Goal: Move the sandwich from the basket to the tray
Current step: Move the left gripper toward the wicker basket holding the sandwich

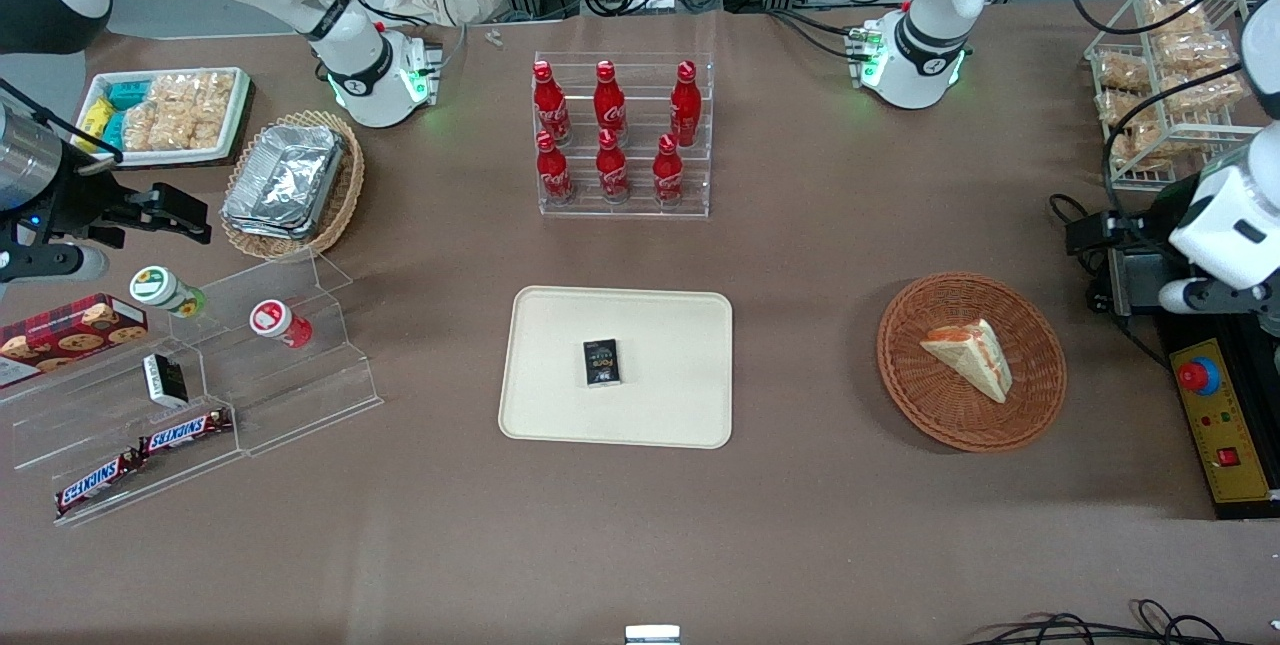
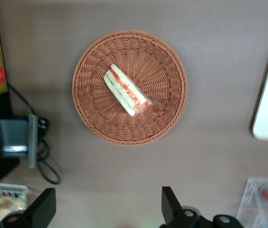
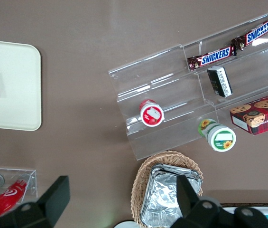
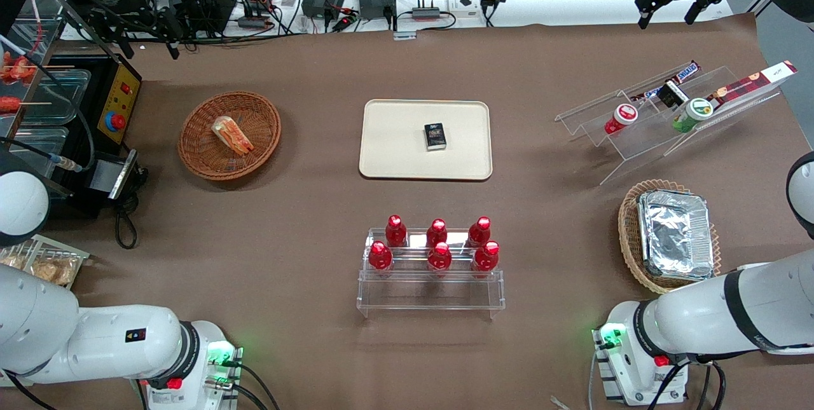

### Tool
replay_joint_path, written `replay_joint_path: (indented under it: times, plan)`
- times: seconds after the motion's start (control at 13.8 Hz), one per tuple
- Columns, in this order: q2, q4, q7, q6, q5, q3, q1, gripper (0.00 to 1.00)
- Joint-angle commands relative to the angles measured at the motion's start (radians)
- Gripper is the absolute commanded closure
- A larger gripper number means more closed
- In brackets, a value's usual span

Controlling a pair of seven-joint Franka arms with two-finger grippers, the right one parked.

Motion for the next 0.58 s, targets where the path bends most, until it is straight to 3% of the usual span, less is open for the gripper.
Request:
replay_joint_path:
  times: [0.0,0.51]
  plan:
    - [0.002,-0.059,-0.093,0.077,0.012,-0.002,-0.010,0.00]
    - [0.105,-0.176,-0.321,0.328,0.021,0.001,-0.007,0.00]
